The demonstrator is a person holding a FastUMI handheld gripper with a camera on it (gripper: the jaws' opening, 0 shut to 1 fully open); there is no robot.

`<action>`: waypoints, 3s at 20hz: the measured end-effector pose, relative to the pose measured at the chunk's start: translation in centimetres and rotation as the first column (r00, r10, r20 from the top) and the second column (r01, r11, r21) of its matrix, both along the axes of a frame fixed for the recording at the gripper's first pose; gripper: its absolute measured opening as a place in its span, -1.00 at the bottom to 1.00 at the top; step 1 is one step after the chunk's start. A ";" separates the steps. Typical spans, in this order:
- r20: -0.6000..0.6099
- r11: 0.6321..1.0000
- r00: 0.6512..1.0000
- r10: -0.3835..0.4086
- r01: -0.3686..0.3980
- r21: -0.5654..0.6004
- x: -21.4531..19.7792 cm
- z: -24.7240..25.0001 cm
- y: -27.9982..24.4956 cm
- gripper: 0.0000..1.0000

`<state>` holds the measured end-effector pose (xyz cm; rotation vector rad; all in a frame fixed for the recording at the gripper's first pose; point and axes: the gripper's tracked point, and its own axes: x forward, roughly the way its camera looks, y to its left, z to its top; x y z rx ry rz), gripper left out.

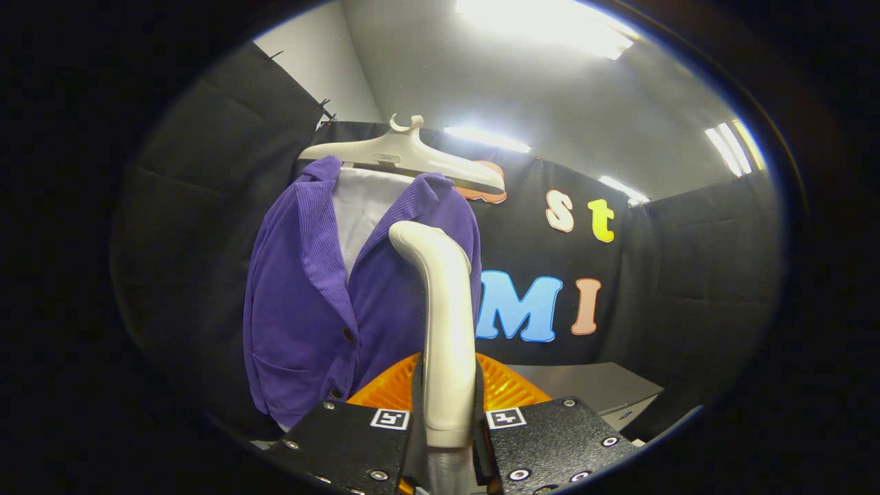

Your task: Iron the clothes twice with a garment steamer, once on the left side and once on the right side.

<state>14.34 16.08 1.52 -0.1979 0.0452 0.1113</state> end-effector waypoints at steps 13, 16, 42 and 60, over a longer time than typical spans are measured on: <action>-0.169 0.997 0.986 0.004 -0.017 -0.075 -2.7 -11.8 -2.0 -0.48; -0.214 0.997 0.977 0.002 -0.018 -0.074 -3.6 -14.3 -2.8 -0.48; -0.459 0.980 0.885 0.081 -0.155 -0.125 -11.7 -26.7 -1.5 -0.48; -0.111 0.953 0.951 0.290 -0.297 -0.057 -11.3 -8.2 10.3 -0.46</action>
